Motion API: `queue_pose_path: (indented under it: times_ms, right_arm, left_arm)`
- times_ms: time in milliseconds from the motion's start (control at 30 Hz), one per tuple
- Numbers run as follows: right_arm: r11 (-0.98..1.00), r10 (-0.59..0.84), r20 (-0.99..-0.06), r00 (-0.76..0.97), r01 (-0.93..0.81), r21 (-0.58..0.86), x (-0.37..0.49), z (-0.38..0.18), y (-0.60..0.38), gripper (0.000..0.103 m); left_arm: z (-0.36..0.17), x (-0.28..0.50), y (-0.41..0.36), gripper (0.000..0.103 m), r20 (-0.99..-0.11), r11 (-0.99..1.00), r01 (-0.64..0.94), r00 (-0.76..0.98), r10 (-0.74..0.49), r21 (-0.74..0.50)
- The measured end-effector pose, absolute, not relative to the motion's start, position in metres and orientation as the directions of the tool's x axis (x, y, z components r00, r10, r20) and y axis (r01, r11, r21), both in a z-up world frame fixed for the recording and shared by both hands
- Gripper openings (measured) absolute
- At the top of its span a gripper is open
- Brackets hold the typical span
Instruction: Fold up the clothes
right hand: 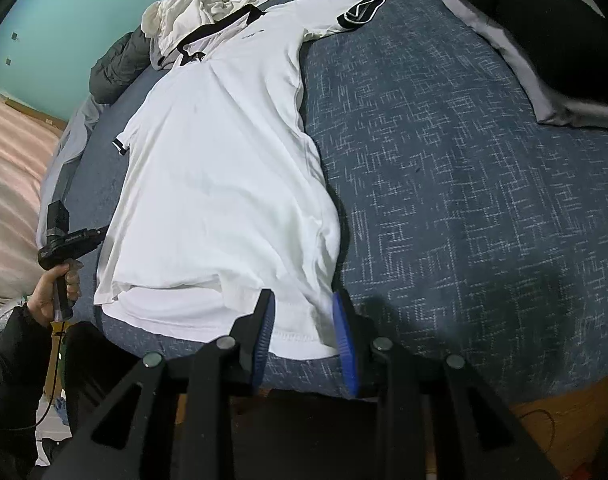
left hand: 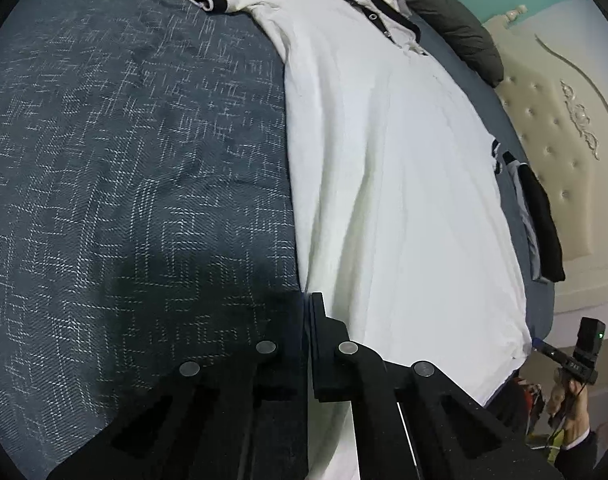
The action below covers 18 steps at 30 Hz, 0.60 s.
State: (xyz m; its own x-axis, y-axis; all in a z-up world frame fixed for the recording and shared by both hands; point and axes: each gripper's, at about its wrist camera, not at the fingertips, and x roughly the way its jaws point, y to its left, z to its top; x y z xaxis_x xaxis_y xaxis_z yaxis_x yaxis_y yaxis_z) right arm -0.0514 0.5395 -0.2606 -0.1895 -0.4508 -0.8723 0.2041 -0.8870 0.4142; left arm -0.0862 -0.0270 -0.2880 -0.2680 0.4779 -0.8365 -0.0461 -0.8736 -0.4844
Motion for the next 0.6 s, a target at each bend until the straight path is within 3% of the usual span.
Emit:
queue_pose_path:
  times_ms: [267,500,600]
  right_arm:
    - [-0.893,-0.439,-0.880,-0.179,0.194,0.405,-0.053,-0.267,0.538,0.030]
    - [-0.897,-0.435,-0.882,-0.183,0.168,0.408,-0.058,-0.271,0.538,0.030]
    - [-0.894,-0.442,-0.879,-0.176,0.167,0.416,-0.057,-0.272,0.539,0.042]
  left_arm:
    - [-0.256,-0.084,-0.068,0.002,-0.827,-0.894,-0.011,-0.376,0.418,-0.448]
    - [-0.263,-0.081,-0.056,0.002,-0.837,-0.891,-0.037,-0.328,0.438,-0.452]
    - [-0.258,-0.071,-0.050,0.003,-0.846,-0.896,-0.080,-0.303,0.439,-0.436]
